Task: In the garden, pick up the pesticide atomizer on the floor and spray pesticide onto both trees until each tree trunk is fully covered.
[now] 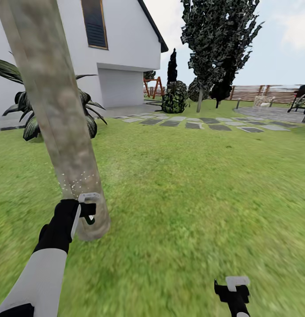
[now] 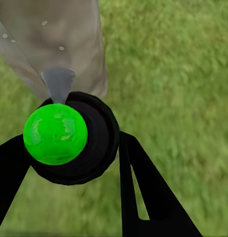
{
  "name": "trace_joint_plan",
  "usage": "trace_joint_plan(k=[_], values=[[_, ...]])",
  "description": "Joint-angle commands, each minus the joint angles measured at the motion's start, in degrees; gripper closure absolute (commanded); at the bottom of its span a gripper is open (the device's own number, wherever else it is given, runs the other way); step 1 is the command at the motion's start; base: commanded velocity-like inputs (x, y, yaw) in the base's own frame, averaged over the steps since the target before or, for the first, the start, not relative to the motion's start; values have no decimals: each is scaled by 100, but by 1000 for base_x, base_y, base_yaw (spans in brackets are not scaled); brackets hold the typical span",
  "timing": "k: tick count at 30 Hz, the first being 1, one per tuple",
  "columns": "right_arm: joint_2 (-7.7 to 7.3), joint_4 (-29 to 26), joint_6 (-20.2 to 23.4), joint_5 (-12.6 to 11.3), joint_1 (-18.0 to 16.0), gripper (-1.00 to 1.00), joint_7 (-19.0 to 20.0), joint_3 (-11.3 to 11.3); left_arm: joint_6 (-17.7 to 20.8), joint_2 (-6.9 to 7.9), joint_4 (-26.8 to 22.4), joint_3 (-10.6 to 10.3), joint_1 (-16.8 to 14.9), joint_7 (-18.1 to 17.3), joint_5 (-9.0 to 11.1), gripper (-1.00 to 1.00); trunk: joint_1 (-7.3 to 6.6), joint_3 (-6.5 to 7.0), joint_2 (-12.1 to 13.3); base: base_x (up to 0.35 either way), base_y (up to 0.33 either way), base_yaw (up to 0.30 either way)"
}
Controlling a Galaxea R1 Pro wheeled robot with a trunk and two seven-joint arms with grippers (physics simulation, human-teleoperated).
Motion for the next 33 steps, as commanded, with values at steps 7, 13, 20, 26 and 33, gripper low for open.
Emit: trace_joint_plan(k=[7,13,20,26,33], values=[[1,6,-17,60,-5,-100,-15,-42,13,1,2,-9,31,-53,-57,100,1,-6,-2,234,-200,273],[1,6,-17,60,-1,-100,-15,-42,-14,-29,56,-3,49,-53,-57,100,1,-6,-2,207,-209,164],[1,6,-17,60,-3,-100,-6,-42,-16,-31,57,7,59,-53,-57,100,1,-6,-2,18,-270,3],[1,6,-17,60,-4,-100,-6,-42,-4,-24,27,-7,57,-53,-57,100,1,-6,-2,55,-273,16],[1,6,-17,60,-2,-100,-11,-42,1,-14,13,-11,58,-49,-74,100,1,-6,-2,197,-232,235]])
